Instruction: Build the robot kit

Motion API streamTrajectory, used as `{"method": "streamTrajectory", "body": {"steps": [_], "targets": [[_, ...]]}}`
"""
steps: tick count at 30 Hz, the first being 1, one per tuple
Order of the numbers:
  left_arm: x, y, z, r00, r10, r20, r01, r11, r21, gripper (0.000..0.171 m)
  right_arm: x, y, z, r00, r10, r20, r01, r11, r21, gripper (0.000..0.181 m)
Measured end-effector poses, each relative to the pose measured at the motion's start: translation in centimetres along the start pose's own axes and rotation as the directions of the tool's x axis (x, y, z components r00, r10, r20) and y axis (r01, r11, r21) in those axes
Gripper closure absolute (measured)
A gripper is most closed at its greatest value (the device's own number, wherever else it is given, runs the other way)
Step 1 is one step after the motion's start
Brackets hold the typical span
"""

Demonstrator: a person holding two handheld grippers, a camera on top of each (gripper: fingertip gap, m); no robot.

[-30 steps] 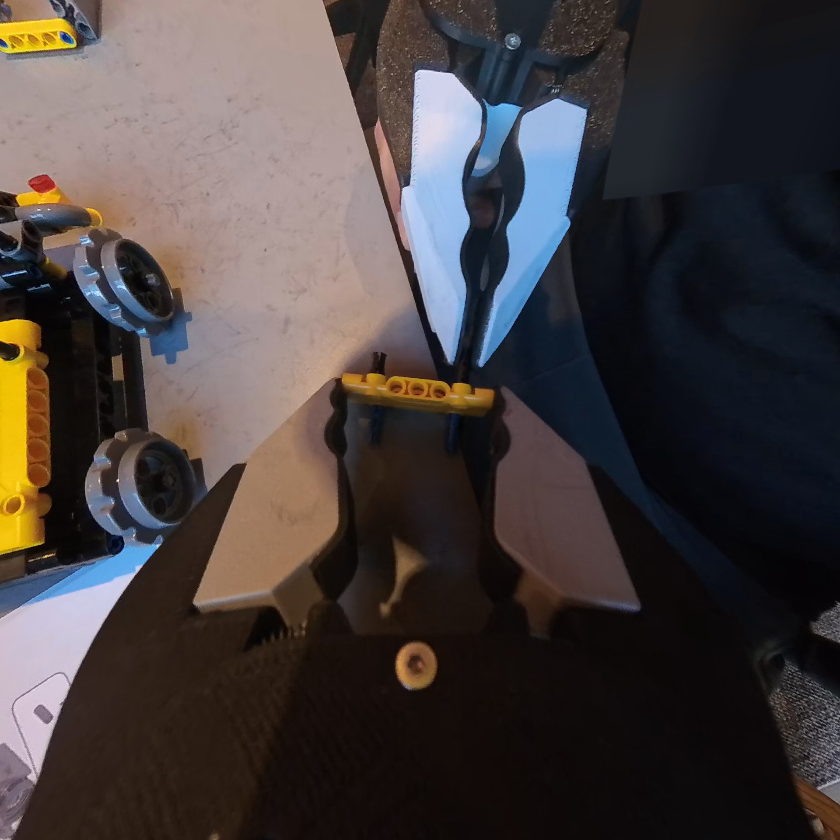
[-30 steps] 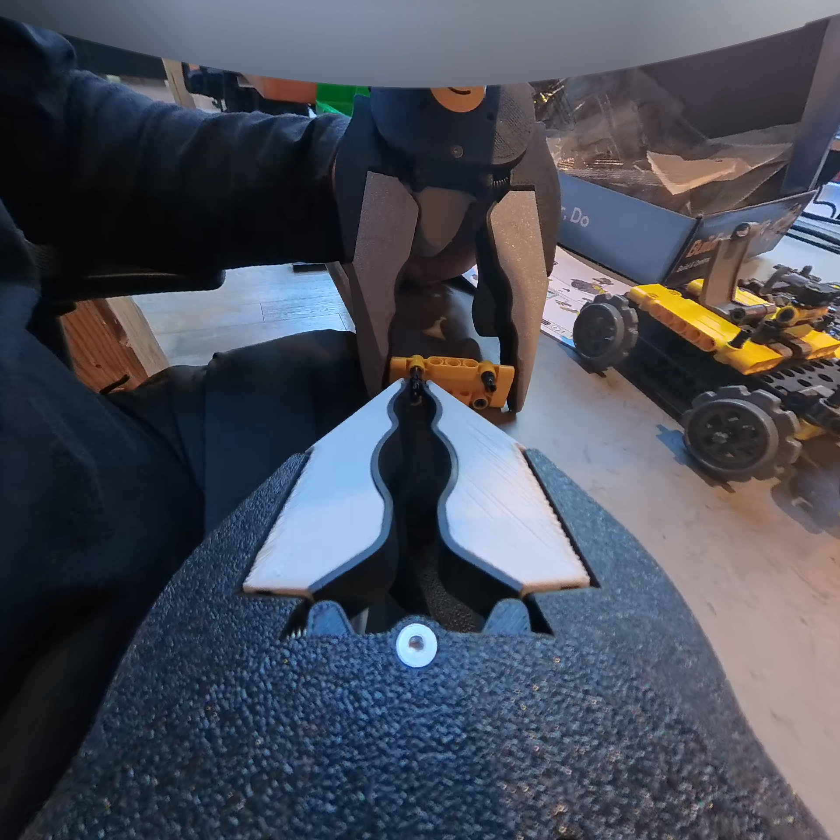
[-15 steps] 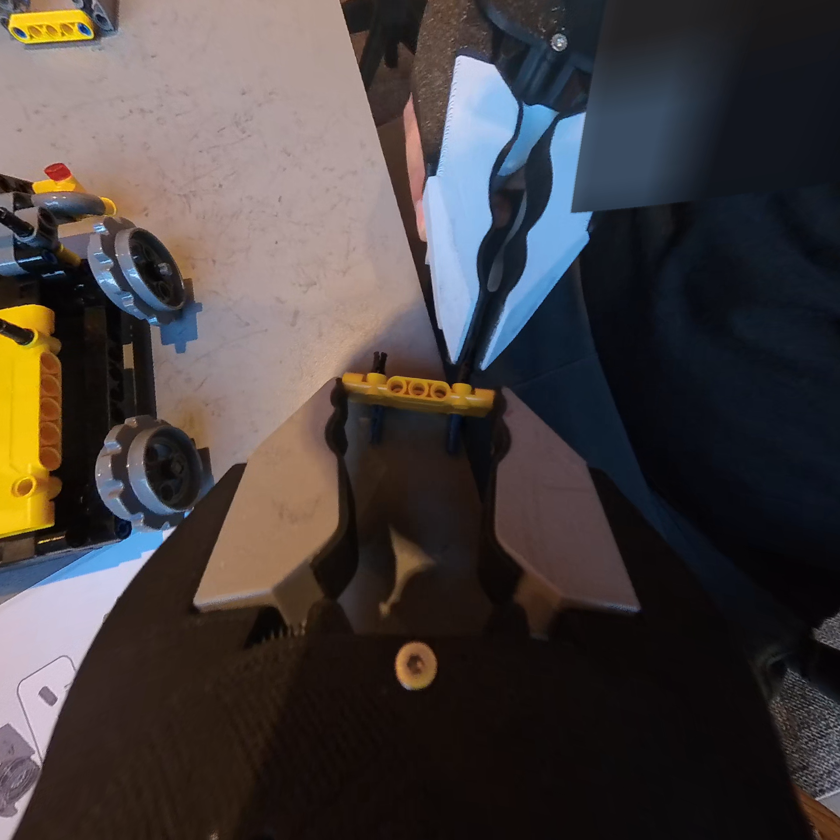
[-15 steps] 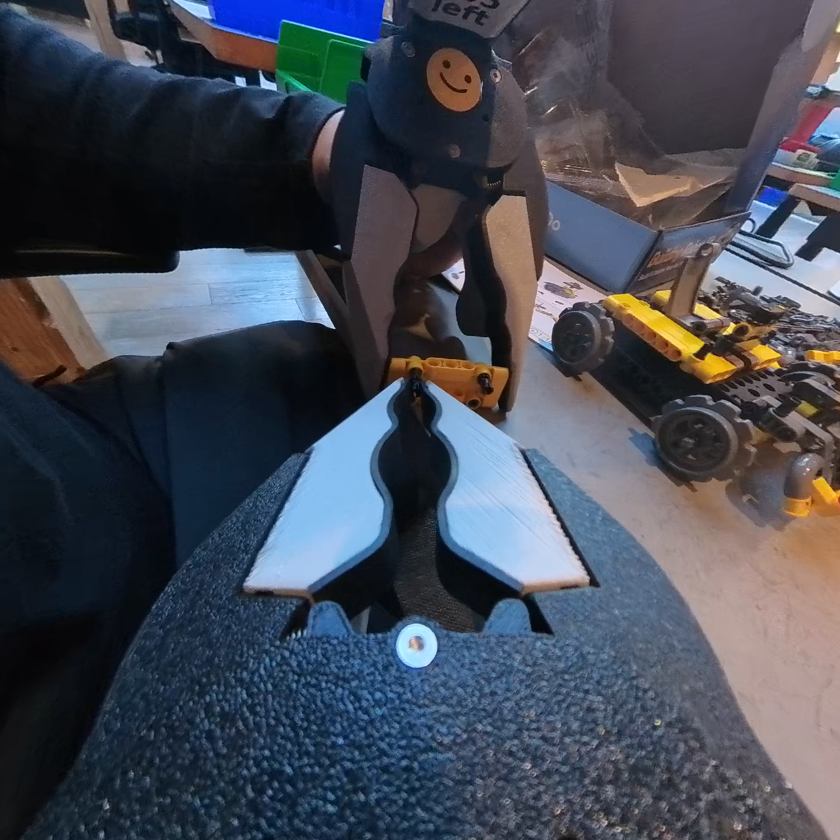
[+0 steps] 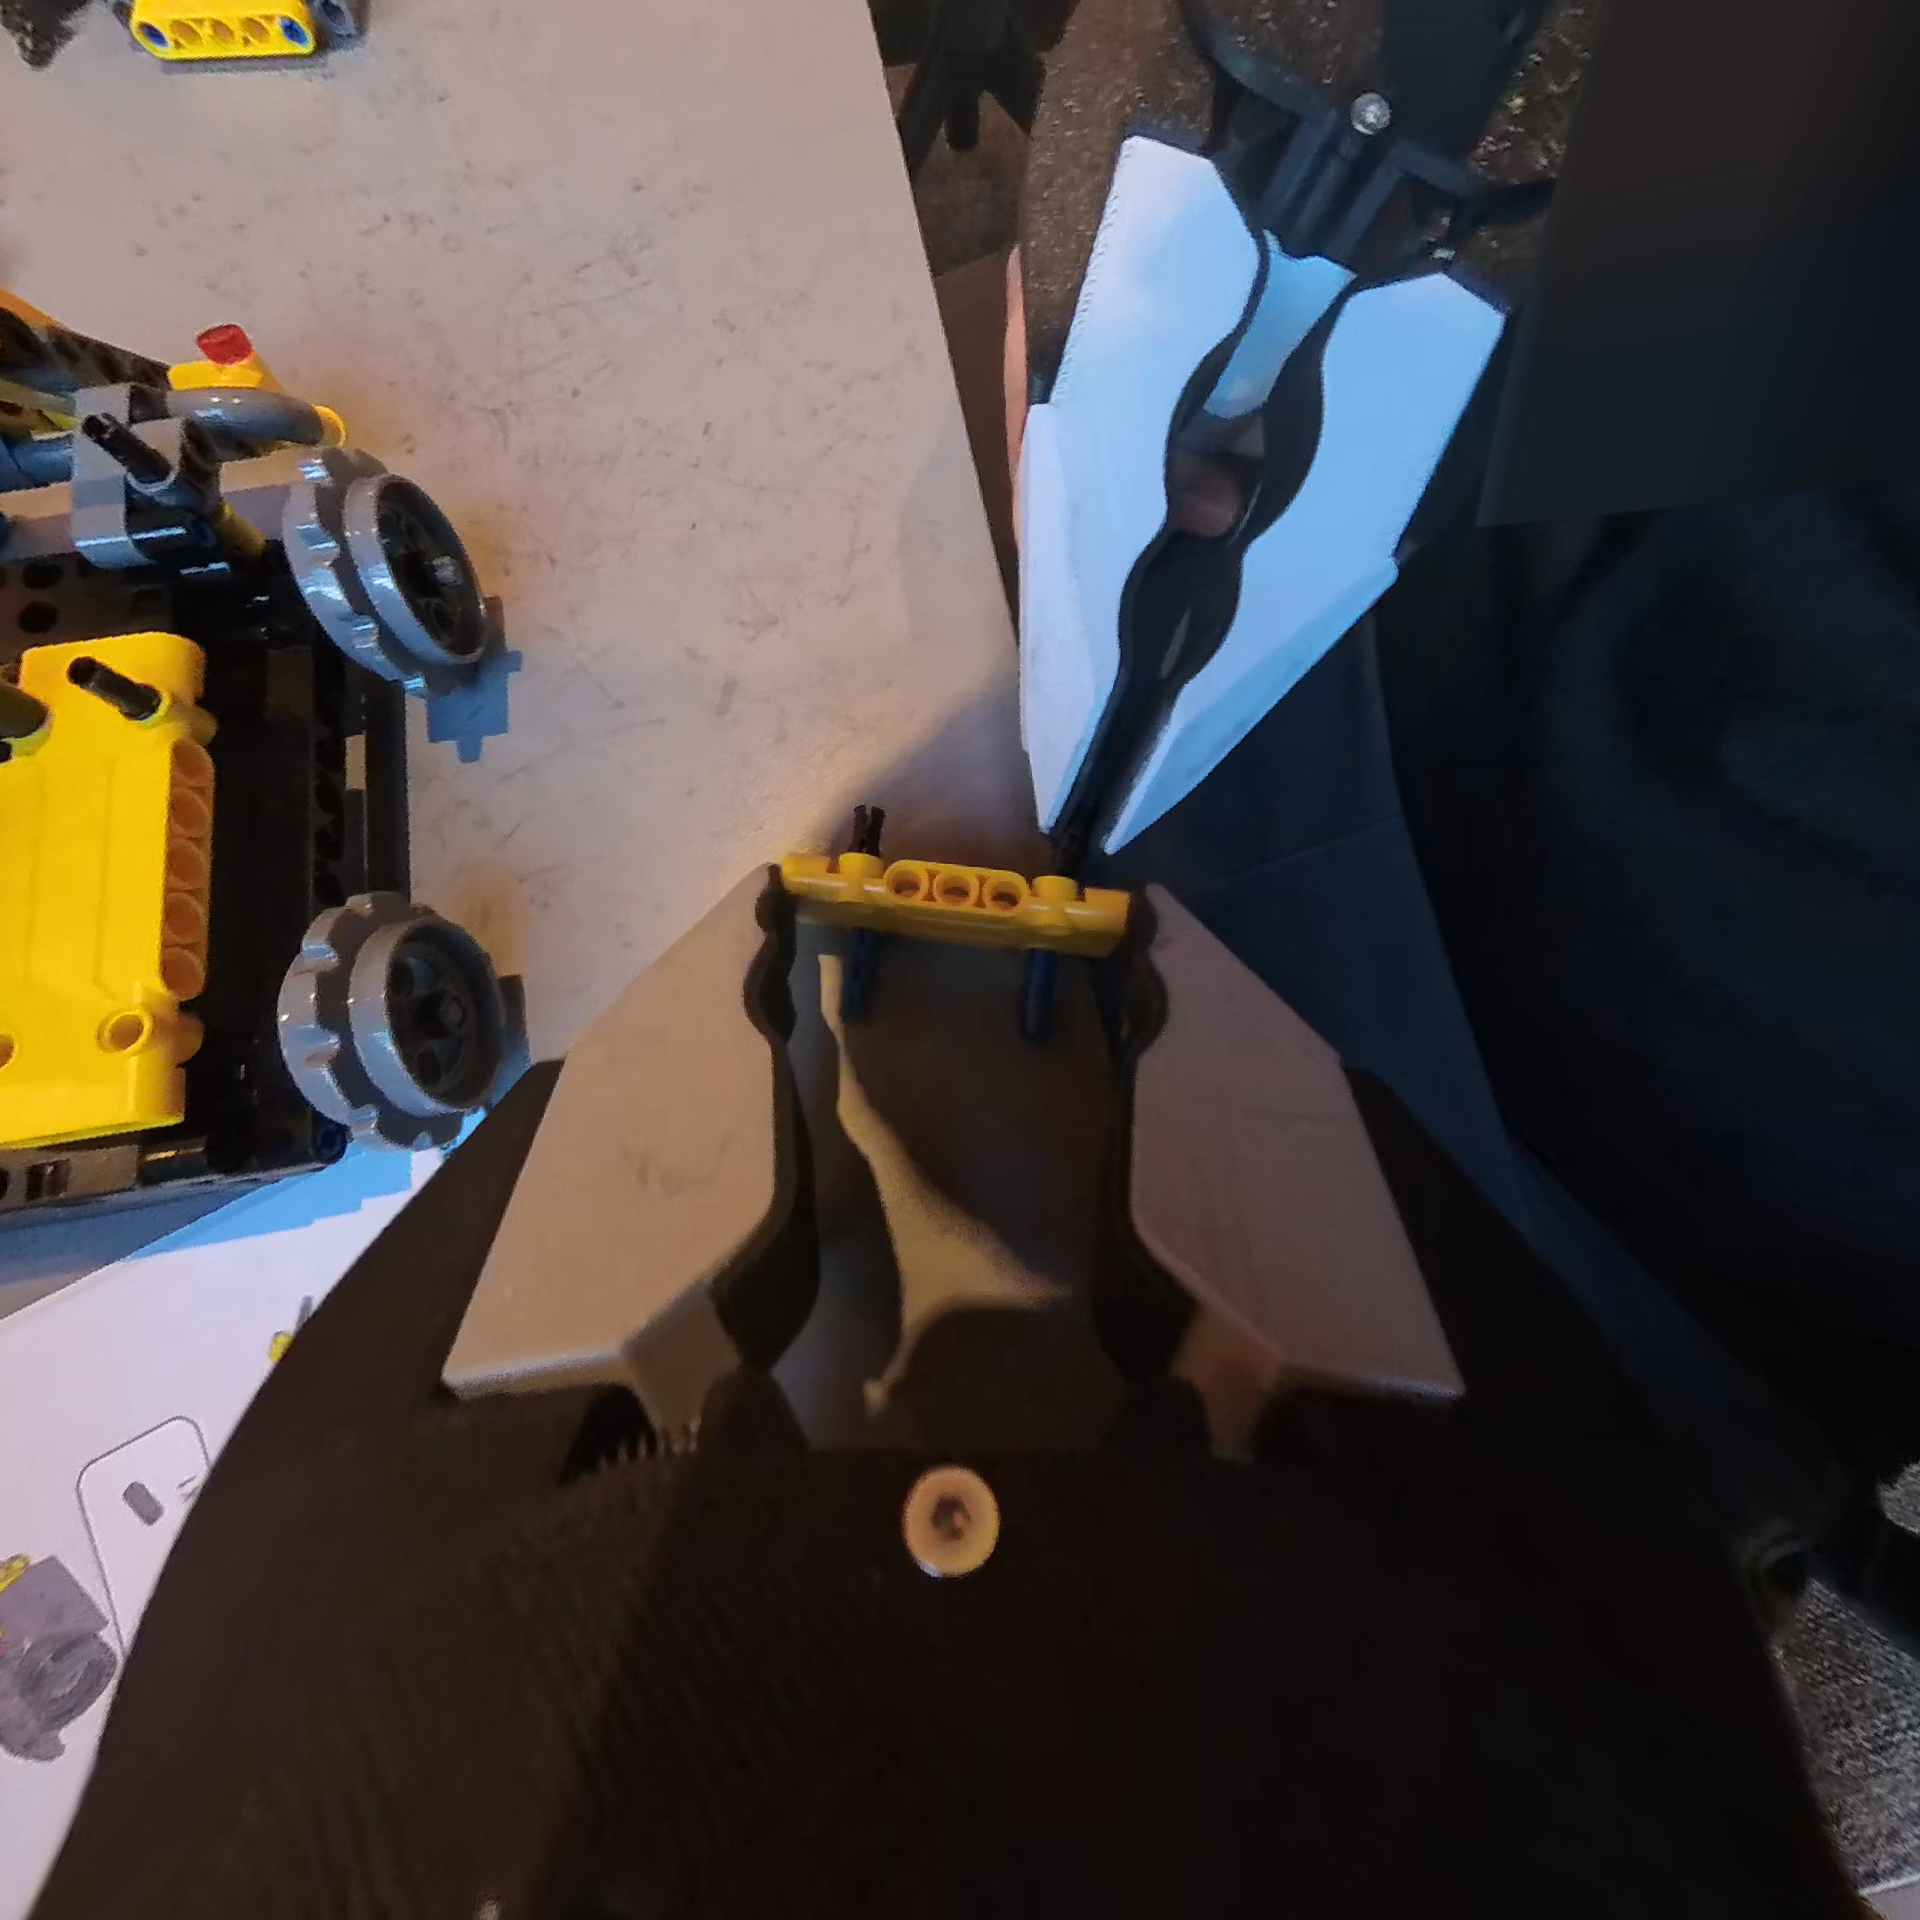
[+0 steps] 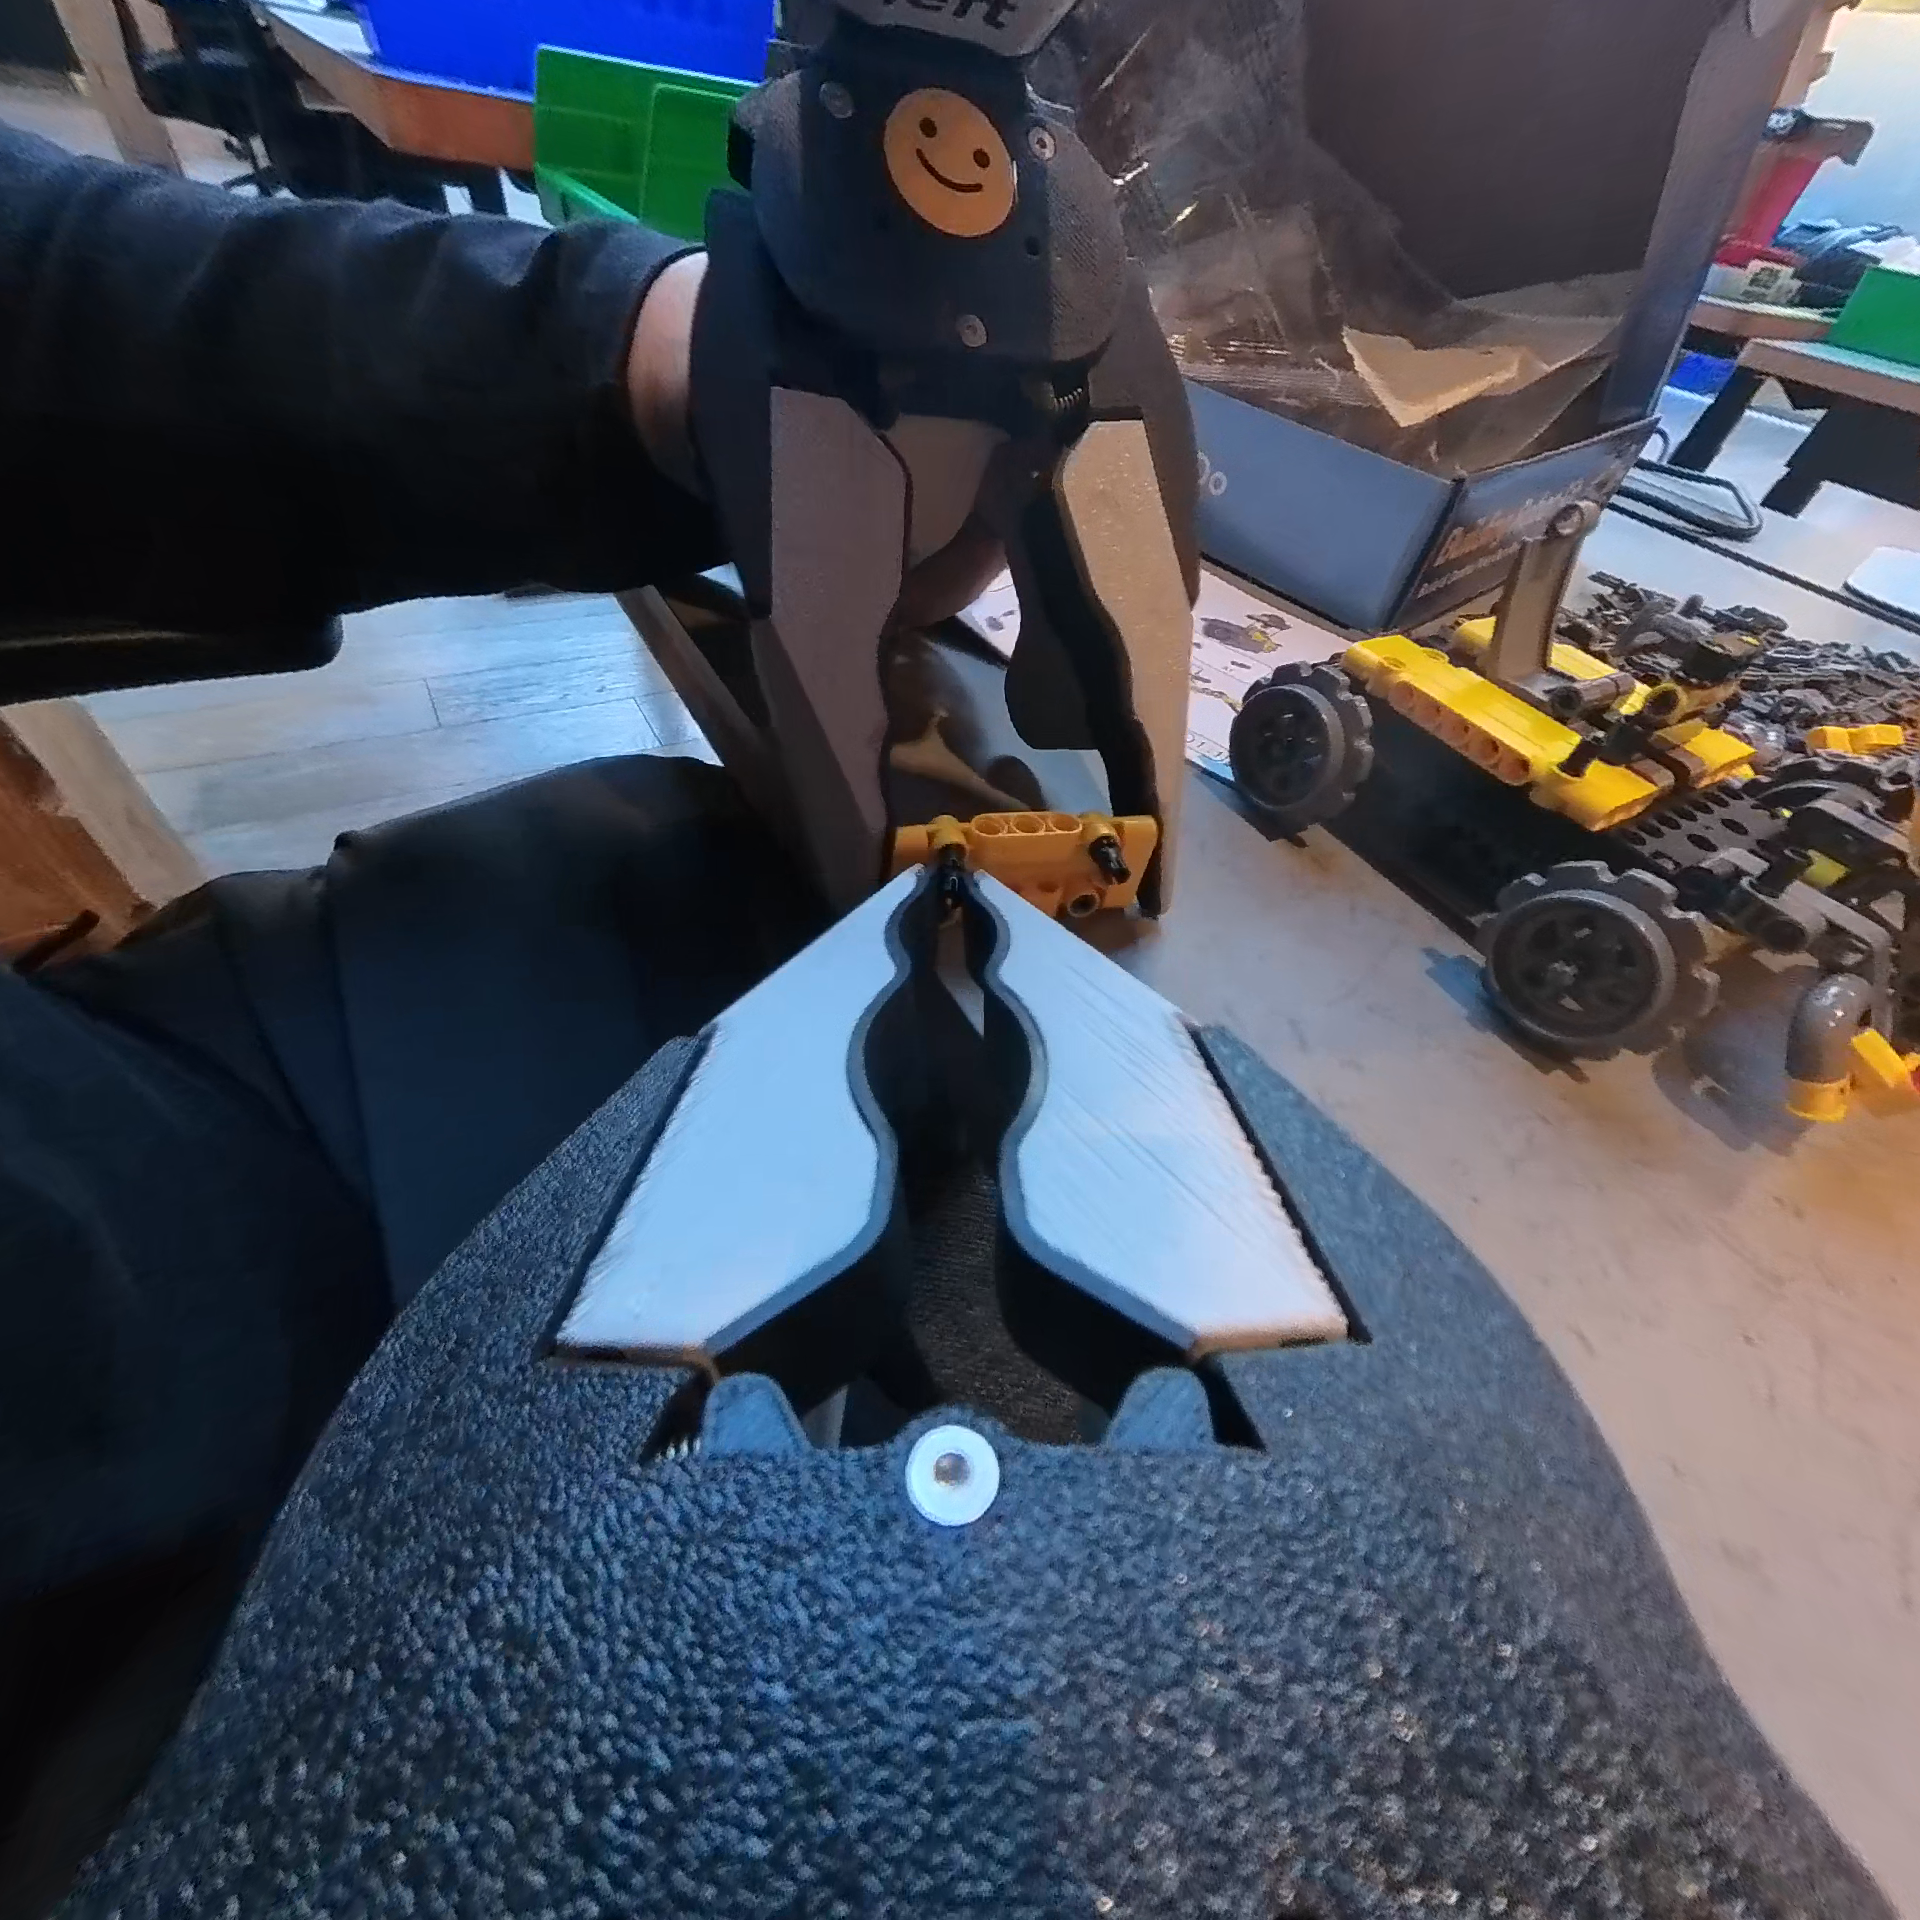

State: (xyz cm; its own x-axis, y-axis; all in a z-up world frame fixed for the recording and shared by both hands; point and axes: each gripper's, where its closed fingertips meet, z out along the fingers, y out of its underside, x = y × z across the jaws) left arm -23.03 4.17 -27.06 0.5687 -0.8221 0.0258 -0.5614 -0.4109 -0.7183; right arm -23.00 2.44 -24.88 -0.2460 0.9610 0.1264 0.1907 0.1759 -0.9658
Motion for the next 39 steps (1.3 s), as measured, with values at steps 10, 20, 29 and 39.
{"method": "streamTrajectory", "body": {"steps": [10,20,29,39], "targets": [[-0.3,0.3,-0.3,1.000,-0.015,0.018,0.015,1.000,0.000,0.110,0.1,-0.1,0.5,0.998,0.046,0.047,-0.045,0.999,-0.007,0.177],[0.7,0.7,-0.8,0.999,0.019,-0.051,-0.019,1.000,0.001,0.110,-1.0,-0.2,0.9,0.983,0.050,0.174,-0.051,0.999,-0.001,0.177],[1.1,1.0,-1.1,0.996,0.042,-0.077,-0.042,0.999,0.002,0.109,-1.5,-0.3,1.1,0.976,0.005,0.216,0.001,1.000,-0.028,0.177],[0.8,1.3,-1.3,0.999,0.022,-0.050,-0.022,1.000,0.002,0.109,-1.4,-0.4,2.0,0.987,-0.093,0.131,0.112,0.983,-0.149,0.177]]}}
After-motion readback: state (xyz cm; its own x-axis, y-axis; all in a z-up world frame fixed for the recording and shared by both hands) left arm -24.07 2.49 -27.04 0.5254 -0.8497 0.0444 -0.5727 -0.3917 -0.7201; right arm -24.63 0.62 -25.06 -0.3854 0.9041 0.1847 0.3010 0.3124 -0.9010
